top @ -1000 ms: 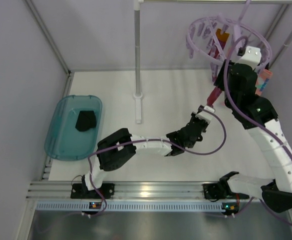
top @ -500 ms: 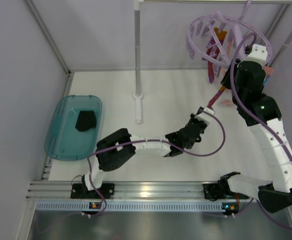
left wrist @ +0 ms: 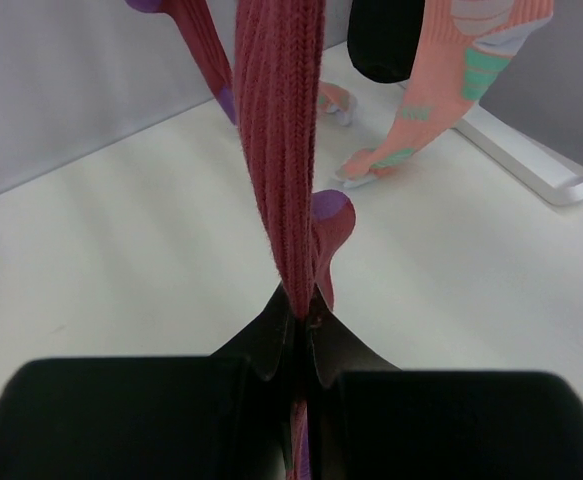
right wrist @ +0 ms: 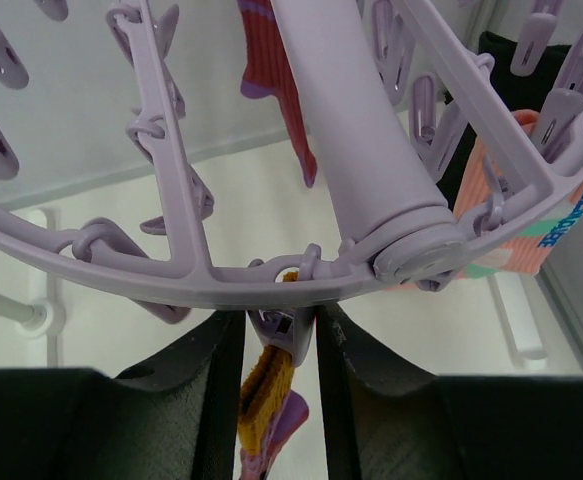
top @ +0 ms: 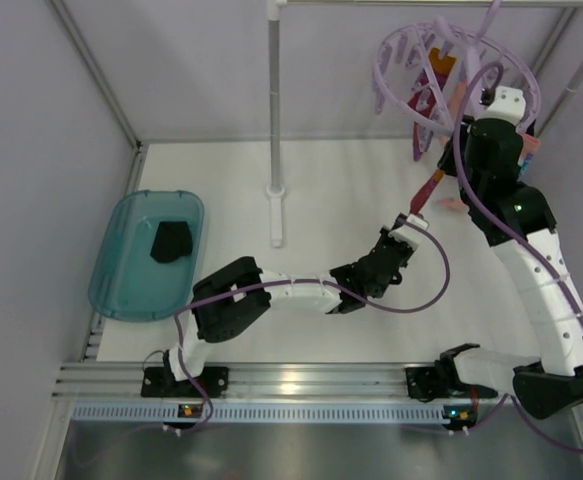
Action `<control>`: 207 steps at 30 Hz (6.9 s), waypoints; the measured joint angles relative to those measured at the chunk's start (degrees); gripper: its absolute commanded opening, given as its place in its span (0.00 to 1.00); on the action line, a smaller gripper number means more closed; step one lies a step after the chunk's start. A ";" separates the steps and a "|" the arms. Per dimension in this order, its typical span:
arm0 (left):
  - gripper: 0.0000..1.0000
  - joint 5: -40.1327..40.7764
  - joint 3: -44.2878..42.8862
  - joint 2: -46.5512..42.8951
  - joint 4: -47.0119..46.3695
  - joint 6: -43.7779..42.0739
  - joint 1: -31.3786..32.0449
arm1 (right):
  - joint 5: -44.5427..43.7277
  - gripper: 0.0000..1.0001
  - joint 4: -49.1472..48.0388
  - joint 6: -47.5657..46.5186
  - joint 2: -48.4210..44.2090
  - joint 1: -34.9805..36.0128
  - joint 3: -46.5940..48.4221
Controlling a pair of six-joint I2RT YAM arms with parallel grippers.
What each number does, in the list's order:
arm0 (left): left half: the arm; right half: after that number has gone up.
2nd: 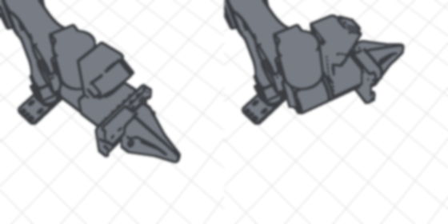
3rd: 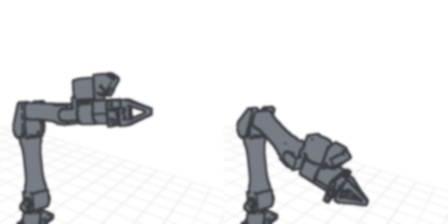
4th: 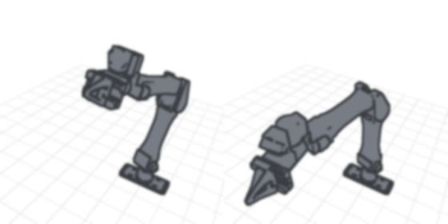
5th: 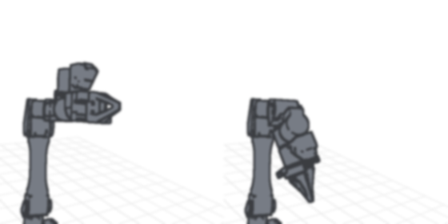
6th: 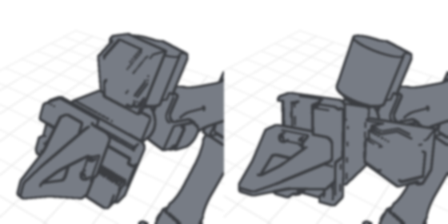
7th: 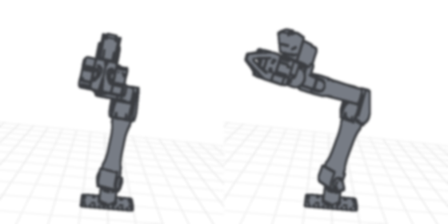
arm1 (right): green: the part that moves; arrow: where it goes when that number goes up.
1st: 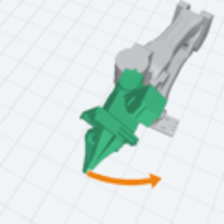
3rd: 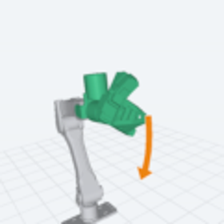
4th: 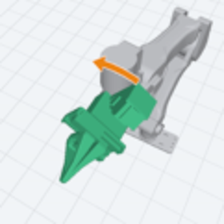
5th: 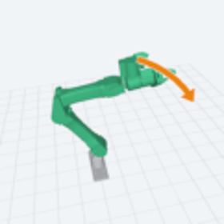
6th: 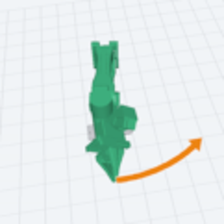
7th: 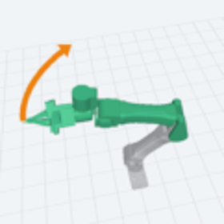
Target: Remove the socks clipped to the hanger
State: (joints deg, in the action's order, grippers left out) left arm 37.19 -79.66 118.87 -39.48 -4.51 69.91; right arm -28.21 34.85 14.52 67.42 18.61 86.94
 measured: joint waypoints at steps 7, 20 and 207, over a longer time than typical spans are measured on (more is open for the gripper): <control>0.00 0.44 0.00 0.00 0.00 0.04 0.00 | 1.62 0.02 0.04 0.24 0.68 0.00 0.50; 0.00 1.31 0.00 0.00 0.00 0.04 0.00 | 2.34 0.60 1.01 2.05 -0.92 0.00 0.50; 0.00 -11.26 14.19 -55.93 63.93 20.09 -46.75 | -7.69 0.99 10.62 0.68 -2.97 14.86 2.71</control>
State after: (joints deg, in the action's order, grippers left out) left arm 25.93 -65.47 62.94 24.45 15.57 23.16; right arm -35.90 45.47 15.20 64.45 33.47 89.65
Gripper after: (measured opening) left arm 0.027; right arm 0.993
